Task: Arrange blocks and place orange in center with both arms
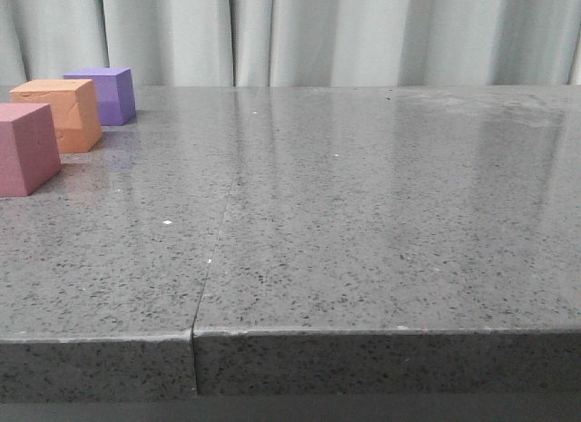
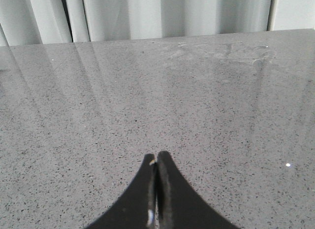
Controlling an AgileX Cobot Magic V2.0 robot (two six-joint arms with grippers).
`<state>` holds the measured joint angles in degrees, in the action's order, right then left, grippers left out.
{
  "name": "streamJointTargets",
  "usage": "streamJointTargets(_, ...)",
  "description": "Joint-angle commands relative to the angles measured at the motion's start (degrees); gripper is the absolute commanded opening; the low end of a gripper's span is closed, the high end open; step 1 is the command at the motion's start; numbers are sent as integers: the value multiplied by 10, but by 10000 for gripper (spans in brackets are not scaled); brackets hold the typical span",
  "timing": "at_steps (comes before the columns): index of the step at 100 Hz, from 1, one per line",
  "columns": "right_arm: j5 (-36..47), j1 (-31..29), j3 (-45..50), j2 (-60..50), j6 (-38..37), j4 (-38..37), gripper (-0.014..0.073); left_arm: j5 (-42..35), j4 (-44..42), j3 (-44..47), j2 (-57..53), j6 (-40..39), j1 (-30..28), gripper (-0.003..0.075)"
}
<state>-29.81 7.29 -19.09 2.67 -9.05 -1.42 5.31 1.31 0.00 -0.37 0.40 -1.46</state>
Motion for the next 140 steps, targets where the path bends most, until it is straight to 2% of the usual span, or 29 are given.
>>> streamJointTargets(1, 48, -3, -14, 6, 3, -7, -18, -49, 3, 24, -17, -4, 5, -20)
streamJointTargets(58, 48, -3, -14, 6, 3, -8, -18, -49, 3, 23, -17, -4, 5, -20)
streamJointTargets(88, 54, -5, -9, 6, 3, -36, -18, -49, 3, 23, -17, -4, 5, -20)
streamJointTargets(103, 126, -36, 30, 4, 3, -30, -18, -49, 3, 23, -17, -4, 5, -20)
streamJointTargets(127, 271, -131, 128, -32, 3, 3, -18, -49, 3, 23, -17, -4, 5, -20)
streamJointTargets(140, 322, -144, 178, -45, 2, 3, -18, -49, 3, 23, -16, -4, 5, -20)
